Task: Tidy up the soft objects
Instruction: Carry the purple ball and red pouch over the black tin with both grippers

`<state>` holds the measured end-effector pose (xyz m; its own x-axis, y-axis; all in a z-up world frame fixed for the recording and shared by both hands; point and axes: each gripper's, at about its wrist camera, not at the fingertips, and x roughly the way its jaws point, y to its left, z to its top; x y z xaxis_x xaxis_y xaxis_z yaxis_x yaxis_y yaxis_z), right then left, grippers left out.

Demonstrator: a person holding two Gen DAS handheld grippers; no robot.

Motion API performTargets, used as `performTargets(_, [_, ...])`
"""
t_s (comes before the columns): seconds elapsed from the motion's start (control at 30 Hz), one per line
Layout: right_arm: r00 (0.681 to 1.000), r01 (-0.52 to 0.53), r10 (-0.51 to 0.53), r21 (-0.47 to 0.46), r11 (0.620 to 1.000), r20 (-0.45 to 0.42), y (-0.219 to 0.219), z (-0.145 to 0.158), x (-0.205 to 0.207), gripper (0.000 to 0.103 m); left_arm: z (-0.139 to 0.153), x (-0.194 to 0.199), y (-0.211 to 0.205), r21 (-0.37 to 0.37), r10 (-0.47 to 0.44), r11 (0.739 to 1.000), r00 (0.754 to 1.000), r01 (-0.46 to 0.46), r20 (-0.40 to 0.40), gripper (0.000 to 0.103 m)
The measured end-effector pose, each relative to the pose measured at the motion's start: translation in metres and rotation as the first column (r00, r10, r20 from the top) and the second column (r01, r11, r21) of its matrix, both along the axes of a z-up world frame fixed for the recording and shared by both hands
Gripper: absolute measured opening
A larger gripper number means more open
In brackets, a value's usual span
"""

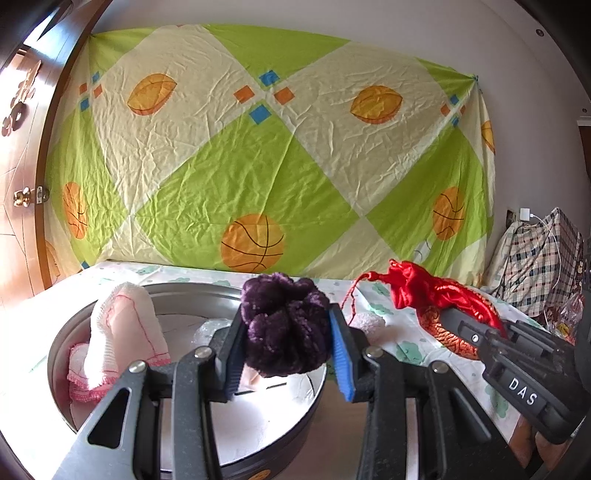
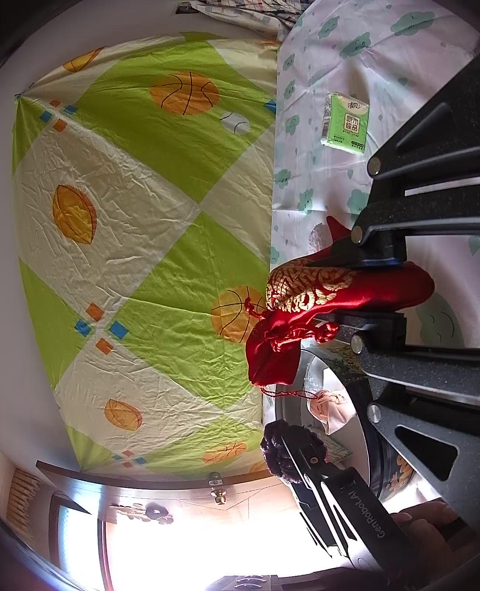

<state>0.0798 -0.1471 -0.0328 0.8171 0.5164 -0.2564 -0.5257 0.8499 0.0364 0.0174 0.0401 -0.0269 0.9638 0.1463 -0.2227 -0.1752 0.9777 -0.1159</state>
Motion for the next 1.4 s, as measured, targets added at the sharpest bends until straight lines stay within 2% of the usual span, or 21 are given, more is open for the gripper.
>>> performTargets(0.4, [1.000,-0.024,0.024,-0.008,1.000,-0.002,0.014,-0.002,-0.003,0.018,-0.001,-0.008,0.019,-0.022,0.024,0.999,1.000,-0.024,-0.007,0.040])
performTargets(1.4, [0.995,-0.104,0.104,-0.057,0.993,0.002,0.060,-0.003,-0.007,0.018,-0.002,-0.018,0.054,0.004,0.100,0.995,0.995,-0.100,-0.014,0.040])
